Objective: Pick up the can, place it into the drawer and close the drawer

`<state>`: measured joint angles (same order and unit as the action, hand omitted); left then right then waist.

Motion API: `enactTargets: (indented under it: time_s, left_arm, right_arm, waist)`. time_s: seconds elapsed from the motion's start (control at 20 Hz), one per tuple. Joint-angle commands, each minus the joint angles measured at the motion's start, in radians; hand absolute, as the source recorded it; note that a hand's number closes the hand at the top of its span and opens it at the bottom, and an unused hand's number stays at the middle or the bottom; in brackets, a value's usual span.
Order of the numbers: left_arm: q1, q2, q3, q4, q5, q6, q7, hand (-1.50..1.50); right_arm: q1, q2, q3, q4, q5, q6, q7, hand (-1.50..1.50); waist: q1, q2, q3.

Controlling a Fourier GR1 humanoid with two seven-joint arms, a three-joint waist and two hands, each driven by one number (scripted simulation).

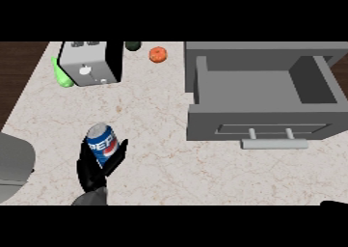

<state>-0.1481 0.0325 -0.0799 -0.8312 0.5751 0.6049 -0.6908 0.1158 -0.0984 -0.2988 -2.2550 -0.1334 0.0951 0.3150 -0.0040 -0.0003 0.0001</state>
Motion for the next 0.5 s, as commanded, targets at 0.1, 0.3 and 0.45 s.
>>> enactTargets:
  time_s: [0.1, 0.3, 0.45]
  left_arm:
    - [-0.113, 0.011, 0.059, 0.106, -0.009, -0.111, -0.020, 1.50]
    - [-0.123, -0.031, 0.052, 0.117, -0.019, -0.093, -0.069, 1.50]
    - [-0.154, -0.031, 0.088, 0.154, -0.047, -0.133, -0.095, 1.50]
  right_arm:
    - [-0.006, 0.008, -0.006, 0.035, 0.014, 0.017, -0.050, -1.50]
    - [0.014, -0.016, -0.062, 0.012, -0.039, 0.035, -0.022, -1.50]
    - [-0.033, 0.002, -0.007, 0.040, 0.035, 0.005, -0.024, -1.50]
  waist:
    - [-0.001, 0.001, 0.000]
    - [-0.003, 0.000, 0.000]
    - [-0.001, 0.001, 0.000]
